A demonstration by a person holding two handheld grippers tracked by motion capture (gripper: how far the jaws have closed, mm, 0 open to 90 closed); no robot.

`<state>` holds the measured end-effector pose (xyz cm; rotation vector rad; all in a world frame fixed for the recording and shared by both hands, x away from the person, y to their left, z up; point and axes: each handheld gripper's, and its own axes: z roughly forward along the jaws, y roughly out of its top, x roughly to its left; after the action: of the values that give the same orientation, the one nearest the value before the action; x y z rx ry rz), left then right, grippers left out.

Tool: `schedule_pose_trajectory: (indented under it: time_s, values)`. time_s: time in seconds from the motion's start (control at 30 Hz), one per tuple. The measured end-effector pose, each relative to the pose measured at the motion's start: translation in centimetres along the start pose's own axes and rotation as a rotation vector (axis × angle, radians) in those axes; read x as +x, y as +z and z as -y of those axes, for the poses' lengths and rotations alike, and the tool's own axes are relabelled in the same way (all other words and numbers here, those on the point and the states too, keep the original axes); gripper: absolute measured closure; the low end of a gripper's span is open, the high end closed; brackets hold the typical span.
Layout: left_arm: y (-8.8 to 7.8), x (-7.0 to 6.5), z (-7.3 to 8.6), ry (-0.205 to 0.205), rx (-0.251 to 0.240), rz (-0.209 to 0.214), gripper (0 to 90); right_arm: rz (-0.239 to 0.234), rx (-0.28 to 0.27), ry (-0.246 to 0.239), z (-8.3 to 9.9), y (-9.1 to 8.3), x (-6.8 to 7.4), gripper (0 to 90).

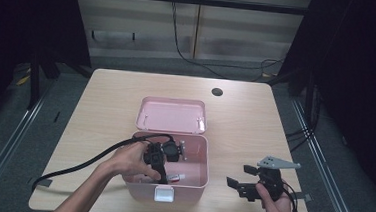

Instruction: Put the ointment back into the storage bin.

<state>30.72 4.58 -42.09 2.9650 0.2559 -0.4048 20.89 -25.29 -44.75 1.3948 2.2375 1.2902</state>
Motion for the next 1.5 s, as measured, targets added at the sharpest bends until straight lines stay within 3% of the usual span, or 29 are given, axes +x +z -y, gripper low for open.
schedule_pose_trajectory:
  time_s: [0.23,0.47,0.9,1.5]
  values:
    - [0.9,0.2,-0.4,-0.005,0.034,-0.003,70.9,-0.001,0.000,0.000,0.0,0.0,0.0,14.9]
    - [0.9,0.0,-0.4,0.015,0.052,0.017,70.7,0.000,0.002,0.000,0.0,0.0,0.0,14.9]
    - [0.8,0.0,-0.4,0.020,0.051,0.028,70.4,0.002,0.004,0.001,0.0,0.0,0.0,14.9]
    - [-1.4,-0.5,0.3,0.010,-0.057,0.000,70.6,0.001,0.003,-0.001,0.0,0.0,0.0,14.9]
